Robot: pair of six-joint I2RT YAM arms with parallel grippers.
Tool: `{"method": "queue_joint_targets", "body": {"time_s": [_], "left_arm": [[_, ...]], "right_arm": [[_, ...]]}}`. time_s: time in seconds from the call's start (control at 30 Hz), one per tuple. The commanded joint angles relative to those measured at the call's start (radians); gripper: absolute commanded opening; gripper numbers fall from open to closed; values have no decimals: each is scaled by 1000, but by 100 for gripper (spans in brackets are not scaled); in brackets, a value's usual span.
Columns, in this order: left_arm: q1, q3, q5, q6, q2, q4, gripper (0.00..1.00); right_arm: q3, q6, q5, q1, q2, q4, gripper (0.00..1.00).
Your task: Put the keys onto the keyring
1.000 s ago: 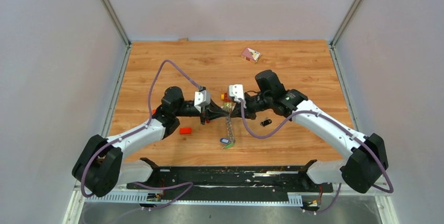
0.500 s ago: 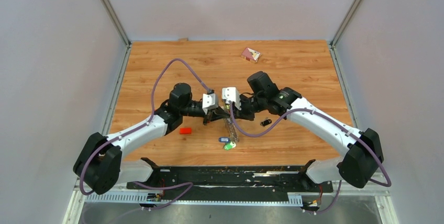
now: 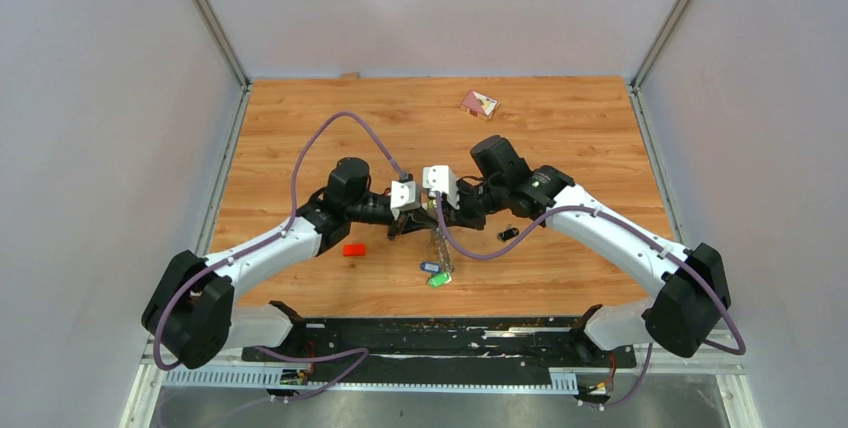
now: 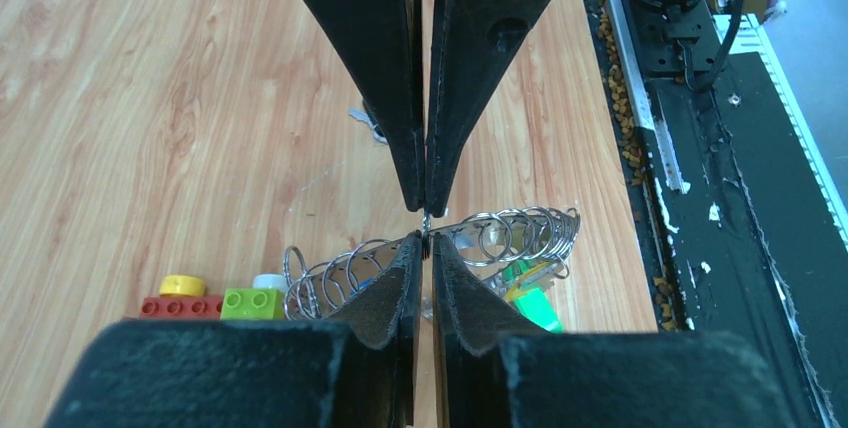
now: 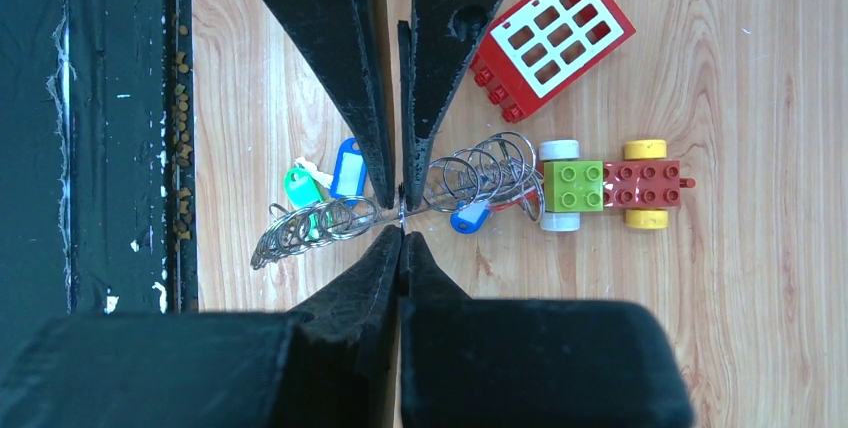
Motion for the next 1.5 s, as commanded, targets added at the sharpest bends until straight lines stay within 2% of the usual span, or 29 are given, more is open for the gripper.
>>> {"method": "queue_joint_targets", "body": {"time_s": [0.0, 0.17, 0.6, 0.97, 1.23, 1.47], "left_arm": [[-8, 38, 6, 22, 10, 2, 14], [-9, 32, 11, 21, 10, 14, 17], [-10, 18, 34, 38, 0, 17, 18], [-9, 12, 57, 60, -12, 27, 0], [-9, -12, 48, 70, -32, 47, 0], [-11, -78, -40, 26, -80, 170, 0]], "right_arm": [[45, 17, -11, 3, -1, 28, 0], [30, 18, -14, 5, -7, 41, 0], [-3, 8, -3, 4, -16, 60, 0], [-34, 1, -12, 3, -30, 86, 0], [-60, 4, -1, 3, -42, 109, 0], [-75, 36, 33, 0, -41, 144, 0]]}}
